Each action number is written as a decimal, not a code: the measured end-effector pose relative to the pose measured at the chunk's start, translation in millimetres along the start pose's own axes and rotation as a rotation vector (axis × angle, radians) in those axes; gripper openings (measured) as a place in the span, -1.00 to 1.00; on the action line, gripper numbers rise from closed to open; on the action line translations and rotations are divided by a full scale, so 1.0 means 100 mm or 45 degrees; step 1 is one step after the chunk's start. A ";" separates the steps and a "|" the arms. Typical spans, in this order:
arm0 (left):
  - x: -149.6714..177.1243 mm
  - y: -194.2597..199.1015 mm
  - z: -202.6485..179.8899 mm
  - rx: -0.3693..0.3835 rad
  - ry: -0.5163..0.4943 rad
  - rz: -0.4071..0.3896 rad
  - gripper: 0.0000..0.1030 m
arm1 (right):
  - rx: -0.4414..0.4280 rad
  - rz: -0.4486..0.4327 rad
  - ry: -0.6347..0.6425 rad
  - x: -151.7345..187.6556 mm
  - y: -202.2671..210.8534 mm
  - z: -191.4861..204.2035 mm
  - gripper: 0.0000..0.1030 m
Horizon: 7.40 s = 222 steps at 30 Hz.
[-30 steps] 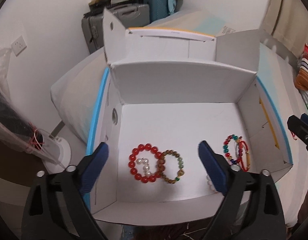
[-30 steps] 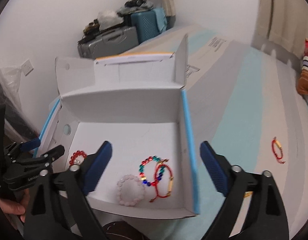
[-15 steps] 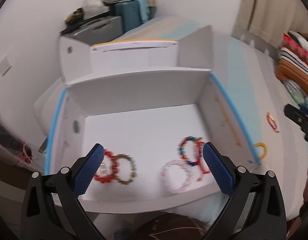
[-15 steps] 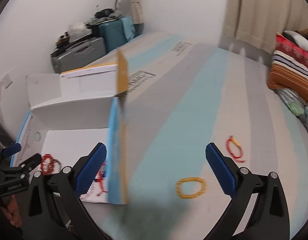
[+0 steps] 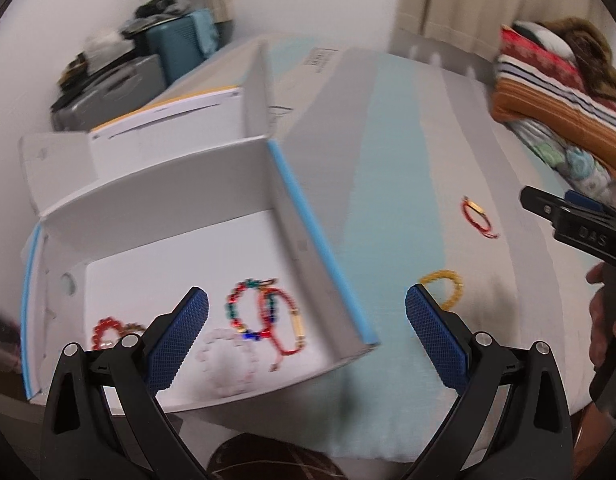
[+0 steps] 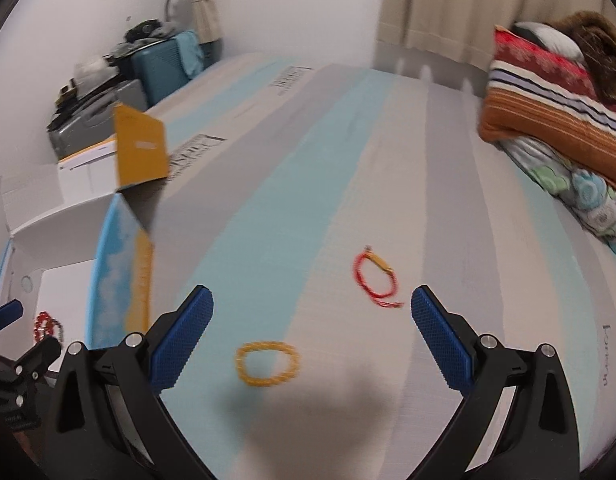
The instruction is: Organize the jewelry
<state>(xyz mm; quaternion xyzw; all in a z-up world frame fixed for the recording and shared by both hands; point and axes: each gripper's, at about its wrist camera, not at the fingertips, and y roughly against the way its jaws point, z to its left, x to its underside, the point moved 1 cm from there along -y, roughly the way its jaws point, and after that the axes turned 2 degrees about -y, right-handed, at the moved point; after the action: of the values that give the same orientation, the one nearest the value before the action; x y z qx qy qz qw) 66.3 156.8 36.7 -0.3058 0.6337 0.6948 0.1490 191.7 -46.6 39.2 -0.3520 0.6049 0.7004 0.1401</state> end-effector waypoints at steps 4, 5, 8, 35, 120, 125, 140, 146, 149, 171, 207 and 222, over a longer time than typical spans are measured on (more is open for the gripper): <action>-0.03 -0.08 -0.29 0.039 -0.054 0.000 0.89 | 0.028 0.015 -0.033 0.03 -0.08 -0.26 0.85; -0.04 -0.11 -0.37 0.051 -0.068 0.001 0.89 | 0.038 0.021 -0.042 0.04 -0.11 -0.32 0.85; -0.07 -0.18 -0.54 0.084 -0.091 0.003 0.89 | 0.056 0.030 -0.060 0.05 -0.18 -0.47 0.85; 0.13 -1.83 -1.34 0.181 -0.181 0.179 0.80 | 0.046 0.204 -0.082 -0.10 -1.94 -0.98 0.64; -0.20 0.20 0.52 0.006 0.103 -0.017 -0.83 | -0.239 -0.028 0.018 -0.09 0.28 0.77 -0.84; -0.17 0.31 0.92 -0.054 0.160 -0.023 -0.83 | -0.290 -0.045 0.063 -0.13 0.36 1.12 -0.84; 0.13 0.30 1.91 -0.208 0.312 0.097 -0.83 | -0.446 0.031 0.244 0.03 0.32 2.31 -0.84; 0.28 0.15 2.06 -0.202 0.336 0.159 -0.83 | -0.441 0.146 0.310 0.18 0.08 2.60 -0.84; 0.32 0.05 2.12 -0.199 0.352 0.184 -0.83 | -0.426 0.186 0.326 0.24 -0.03 2.67 -0.84; 0.36 0.48 2.09 -0.260 0.358 -0.048 0.84 | -0.408 0.080 0.265 0.37 0.16 2.62 0.83; 1.12 0.85 1.79 -0.254 0.284 -0.073 0.89 | -0.264 -0.003 0.233 1.08 0.73 2.49 0.85; 1.11 0.83 1.80 -0.245 0.281 -0.066 0.89 | -0.261 -0.003 0.234 1.07 0.72 2.50 0.85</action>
<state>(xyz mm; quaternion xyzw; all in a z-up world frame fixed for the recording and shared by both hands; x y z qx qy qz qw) -110.4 299.0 35.9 -0.4095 0.5686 0.7103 0.0663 -10.4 149.1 27.6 -0.4278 0.5401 0.7232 0.0481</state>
